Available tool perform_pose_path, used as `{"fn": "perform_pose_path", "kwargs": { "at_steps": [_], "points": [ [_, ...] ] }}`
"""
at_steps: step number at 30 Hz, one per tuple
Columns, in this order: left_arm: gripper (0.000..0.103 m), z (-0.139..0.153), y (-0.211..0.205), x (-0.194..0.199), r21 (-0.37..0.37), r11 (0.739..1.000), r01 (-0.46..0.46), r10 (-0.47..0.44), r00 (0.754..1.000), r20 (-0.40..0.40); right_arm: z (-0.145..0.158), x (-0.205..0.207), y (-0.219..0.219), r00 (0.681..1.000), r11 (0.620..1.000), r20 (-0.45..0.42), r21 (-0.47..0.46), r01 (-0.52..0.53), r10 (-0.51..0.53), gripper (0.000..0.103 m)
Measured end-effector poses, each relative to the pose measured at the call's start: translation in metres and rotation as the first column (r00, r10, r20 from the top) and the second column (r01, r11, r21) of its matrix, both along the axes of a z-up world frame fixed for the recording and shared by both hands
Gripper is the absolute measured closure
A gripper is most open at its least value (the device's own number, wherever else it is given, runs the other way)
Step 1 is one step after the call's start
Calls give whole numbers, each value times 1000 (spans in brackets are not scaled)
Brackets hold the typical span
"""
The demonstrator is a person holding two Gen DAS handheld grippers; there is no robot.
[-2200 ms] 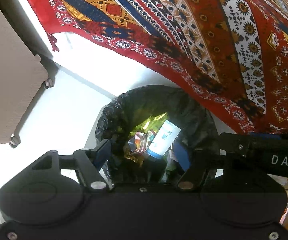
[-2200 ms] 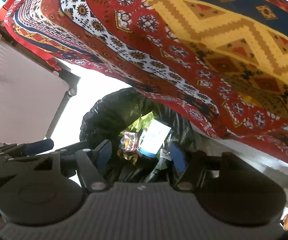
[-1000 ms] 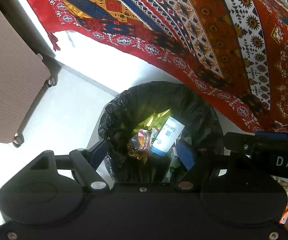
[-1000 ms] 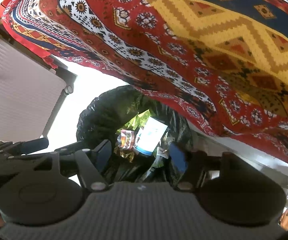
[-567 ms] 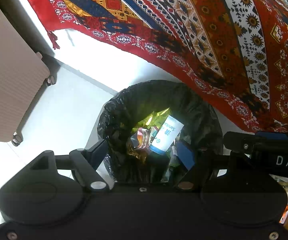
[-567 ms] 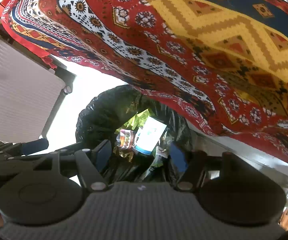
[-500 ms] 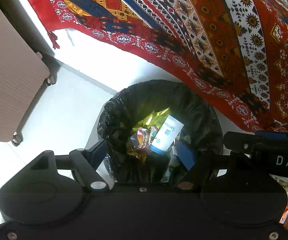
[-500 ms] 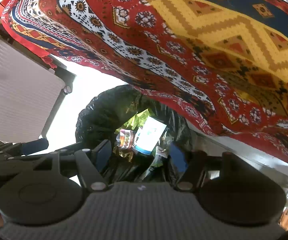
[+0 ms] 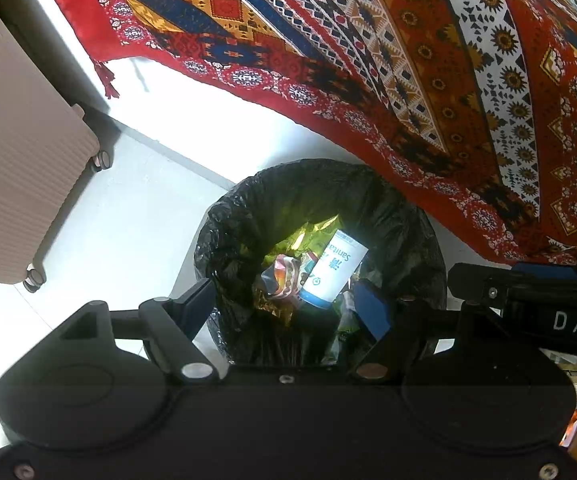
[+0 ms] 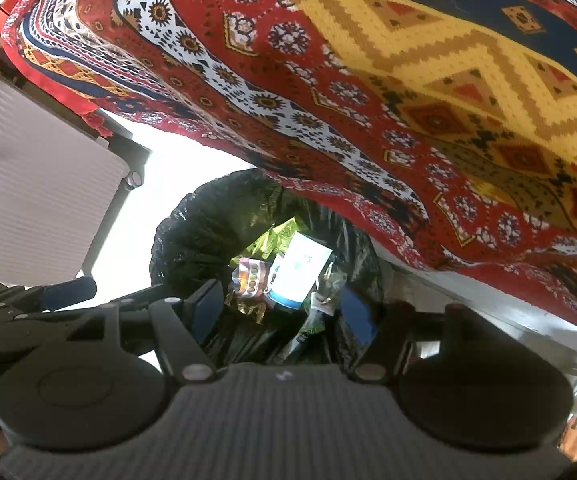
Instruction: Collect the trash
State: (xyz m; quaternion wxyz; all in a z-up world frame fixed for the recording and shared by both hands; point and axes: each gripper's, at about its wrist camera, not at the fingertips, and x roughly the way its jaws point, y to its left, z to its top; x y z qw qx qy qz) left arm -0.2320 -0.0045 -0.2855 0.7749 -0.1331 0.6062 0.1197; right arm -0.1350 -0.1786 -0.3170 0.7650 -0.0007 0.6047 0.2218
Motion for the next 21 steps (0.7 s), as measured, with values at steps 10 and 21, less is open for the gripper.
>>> {"fn": "perform_pose_path", "kwargs": {
  "at_steps": [10,21],
  "points": [
    [28,0,-1,0,-2,1000,-1,1,1000,-1,0,0,0,1000,1000,0,-1,0,0,27],
    [28,3,-1,-2,-7,1000,12,-12,1000,6,1,-1,-1,1000,1000,1,-5,10,-10,27]
  ]
}}
